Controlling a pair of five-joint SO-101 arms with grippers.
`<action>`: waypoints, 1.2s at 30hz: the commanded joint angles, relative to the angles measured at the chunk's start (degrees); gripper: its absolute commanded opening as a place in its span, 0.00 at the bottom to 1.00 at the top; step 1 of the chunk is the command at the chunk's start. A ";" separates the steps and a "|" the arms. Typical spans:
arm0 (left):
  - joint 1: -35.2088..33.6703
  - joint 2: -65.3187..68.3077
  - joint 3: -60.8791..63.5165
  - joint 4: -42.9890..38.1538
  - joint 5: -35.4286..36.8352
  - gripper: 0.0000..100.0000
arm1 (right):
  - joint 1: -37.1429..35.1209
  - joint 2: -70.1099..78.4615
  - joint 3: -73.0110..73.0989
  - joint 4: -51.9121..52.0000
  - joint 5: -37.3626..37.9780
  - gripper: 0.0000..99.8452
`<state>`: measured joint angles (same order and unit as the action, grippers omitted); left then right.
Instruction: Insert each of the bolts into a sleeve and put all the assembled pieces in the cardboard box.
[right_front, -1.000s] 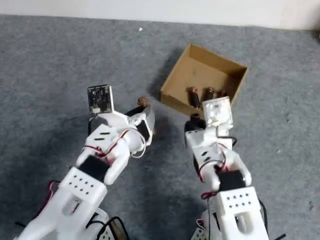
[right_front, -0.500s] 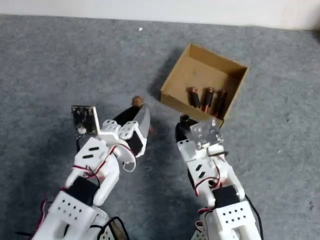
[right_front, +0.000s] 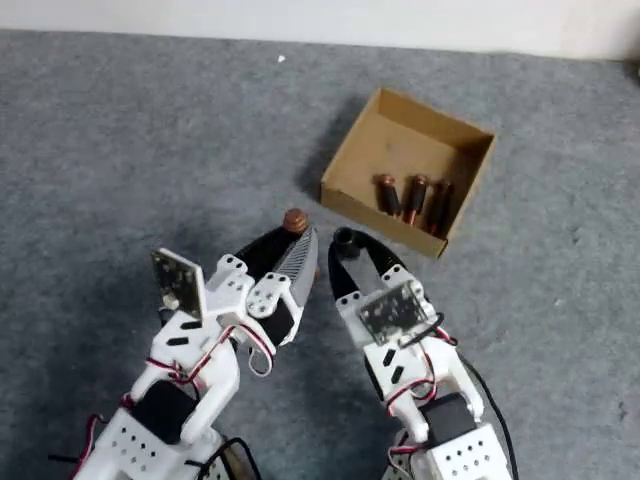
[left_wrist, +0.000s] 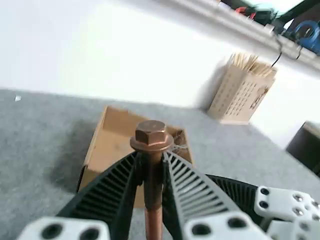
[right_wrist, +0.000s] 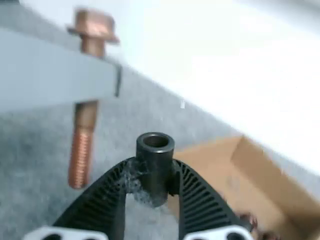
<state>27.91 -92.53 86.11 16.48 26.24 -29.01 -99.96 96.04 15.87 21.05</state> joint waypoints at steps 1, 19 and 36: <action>1.10 -3.74 -0.75 -1.85 0.00 0.01 | -1.54 -4.97 6.29 2.86 1.14 0.01; 1.10 -8.22 0.92 -9.93 4.22 0.01 | -2.95 -4.97 6.37 3.56 1.23 0.01; 0.66 -8.13 7.34 -17.93 3.69 0.01 | -5.23 -5.14 6.37 6.46 1.23 0.01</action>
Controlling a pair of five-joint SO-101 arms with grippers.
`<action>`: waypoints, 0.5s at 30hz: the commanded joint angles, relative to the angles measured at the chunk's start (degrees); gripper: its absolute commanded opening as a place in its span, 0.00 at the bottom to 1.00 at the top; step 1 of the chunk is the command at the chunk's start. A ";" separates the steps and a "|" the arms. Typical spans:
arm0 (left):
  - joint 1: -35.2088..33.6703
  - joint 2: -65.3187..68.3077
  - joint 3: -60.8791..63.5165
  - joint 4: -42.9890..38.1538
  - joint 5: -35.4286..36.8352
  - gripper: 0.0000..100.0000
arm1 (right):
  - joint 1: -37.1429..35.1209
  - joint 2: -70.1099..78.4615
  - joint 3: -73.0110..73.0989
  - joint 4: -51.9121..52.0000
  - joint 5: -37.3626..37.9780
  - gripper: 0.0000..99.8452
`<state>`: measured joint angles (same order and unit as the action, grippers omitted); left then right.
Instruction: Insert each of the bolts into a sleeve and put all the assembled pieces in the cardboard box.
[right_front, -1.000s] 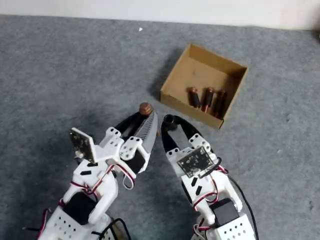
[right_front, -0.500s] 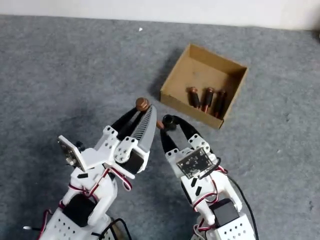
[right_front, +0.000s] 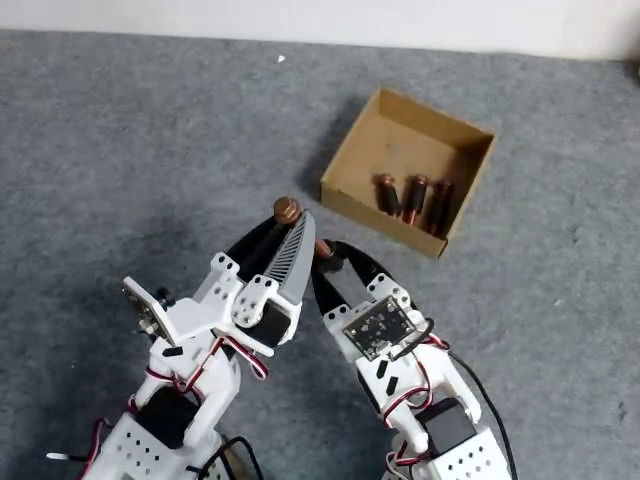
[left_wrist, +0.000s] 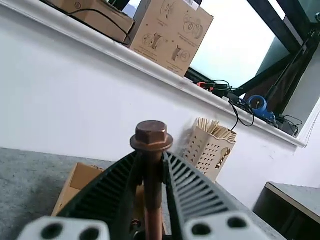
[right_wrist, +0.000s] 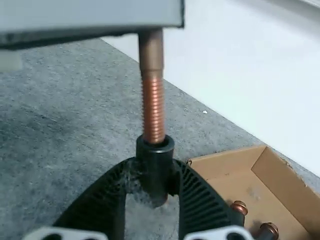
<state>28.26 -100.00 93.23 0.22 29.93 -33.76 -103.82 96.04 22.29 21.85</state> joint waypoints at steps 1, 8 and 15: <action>0.31 -0.66 0.66 -1.58 0.00 0.01 | -0.48 -1.27 6.37 0.04 0.44 0.01; 0.66 -0.75 3.65 -1.93 -4.40 0.01 | -0.48 -1.36 6.55 0.04 0.44 0.01; 0.66 -0.75 3.74 -1.85 -4.66 0.01 | -0.66 -1.36 6.55 0.04 0.44 0.01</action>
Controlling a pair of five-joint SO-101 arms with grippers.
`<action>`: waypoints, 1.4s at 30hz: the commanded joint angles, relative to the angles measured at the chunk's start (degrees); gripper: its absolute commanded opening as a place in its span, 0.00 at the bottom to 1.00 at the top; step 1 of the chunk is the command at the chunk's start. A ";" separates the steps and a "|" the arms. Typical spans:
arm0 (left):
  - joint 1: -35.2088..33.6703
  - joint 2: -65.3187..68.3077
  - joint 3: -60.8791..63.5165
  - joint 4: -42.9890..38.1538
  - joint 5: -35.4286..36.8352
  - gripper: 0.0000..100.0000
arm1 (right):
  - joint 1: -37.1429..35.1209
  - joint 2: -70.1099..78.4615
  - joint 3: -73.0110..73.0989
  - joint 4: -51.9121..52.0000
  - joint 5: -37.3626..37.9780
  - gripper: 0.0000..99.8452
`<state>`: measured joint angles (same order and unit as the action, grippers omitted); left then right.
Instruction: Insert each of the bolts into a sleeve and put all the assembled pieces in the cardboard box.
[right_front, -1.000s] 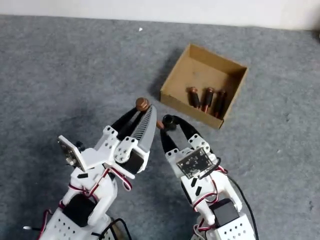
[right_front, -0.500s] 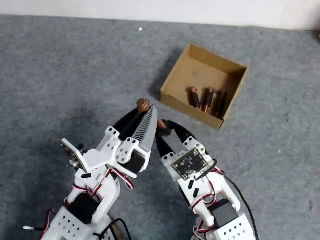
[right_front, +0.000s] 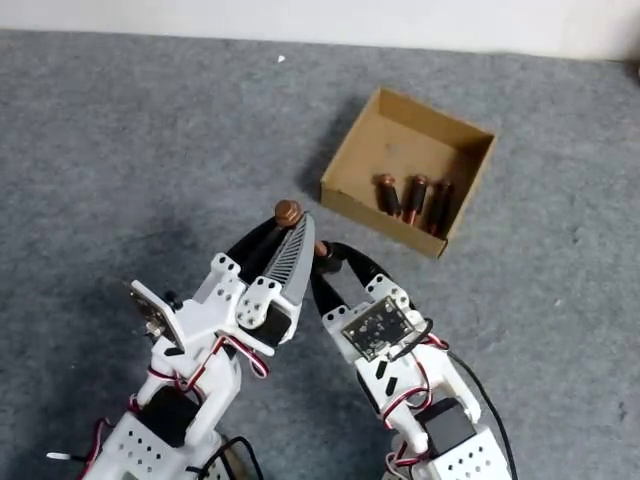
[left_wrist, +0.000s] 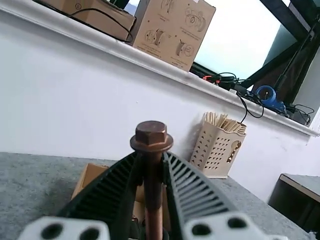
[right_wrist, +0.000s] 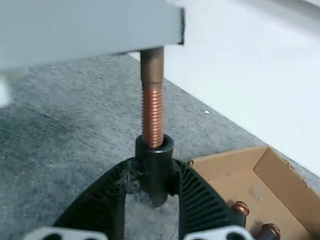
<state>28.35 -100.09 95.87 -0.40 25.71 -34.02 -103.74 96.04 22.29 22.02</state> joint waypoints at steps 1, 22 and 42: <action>0.57 -0.66 1.10 -1.05 -0.44 0.01 | -0.40 -1.45 6.55 0.04 0.26 0.01; 3.47 -1.10 1.10 11.34 -6.77 0.06 | -0.04 -1.45 6.64 0.04 4.22 0.01; 3.74 -1.19 -4.62 24.44 -6.15 0.15 | 1.19 -1.36 6.64 0.04 4.22 0.01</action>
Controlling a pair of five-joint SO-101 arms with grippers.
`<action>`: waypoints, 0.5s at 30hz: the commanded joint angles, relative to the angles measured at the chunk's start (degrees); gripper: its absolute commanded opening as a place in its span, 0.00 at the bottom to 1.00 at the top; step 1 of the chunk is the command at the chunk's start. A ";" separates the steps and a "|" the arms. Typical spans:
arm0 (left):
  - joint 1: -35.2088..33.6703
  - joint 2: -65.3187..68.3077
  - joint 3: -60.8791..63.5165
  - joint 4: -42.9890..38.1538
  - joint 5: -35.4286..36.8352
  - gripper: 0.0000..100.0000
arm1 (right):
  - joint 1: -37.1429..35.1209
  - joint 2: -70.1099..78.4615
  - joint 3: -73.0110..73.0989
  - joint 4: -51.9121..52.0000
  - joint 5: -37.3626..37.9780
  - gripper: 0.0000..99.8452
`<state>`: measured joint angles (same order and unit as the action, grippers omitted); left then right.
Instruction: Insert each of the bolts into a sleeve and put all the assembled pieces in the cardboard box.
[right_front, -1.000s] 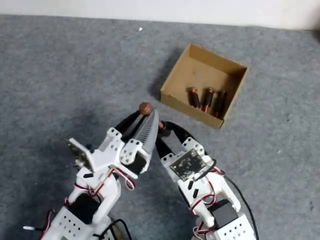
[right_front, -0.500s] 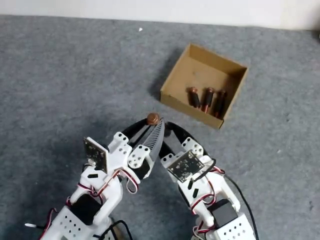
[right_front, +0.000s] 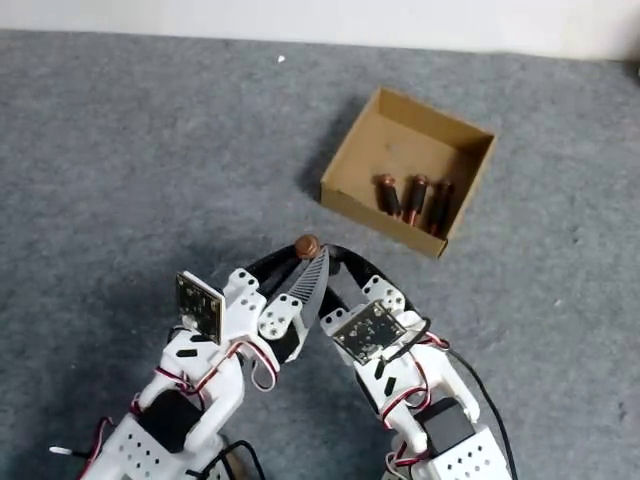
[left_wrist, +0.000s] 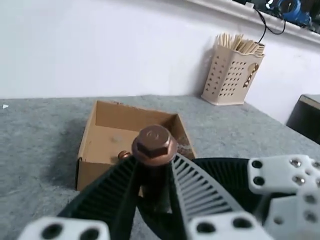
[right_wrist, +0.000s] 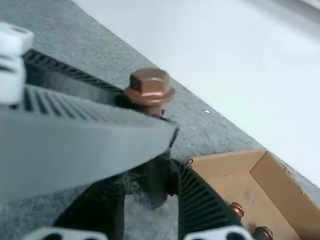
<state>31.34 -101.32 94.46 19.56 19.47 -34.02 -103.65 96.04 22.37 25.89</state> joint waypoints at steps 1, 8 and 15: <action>0.75 0.04 -4.09 6.33 1.23 0.17 | 1.19 -1.45 6.64 -0.04 0.35 0.01; 0.66 0.04 -13.49 19.78 6.59 0.21 | 1.19 -1.45 6.64 -0.04 0.44 0.01; 0.31 0.04 -14.29 20.57 6.95 0.21 | 1.19 -1.45 6.64 -0.04 0.44 0.01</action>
<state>30.90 -100.62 83.38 40.04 25.98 -33.67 -103.74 96.04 22.37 25.89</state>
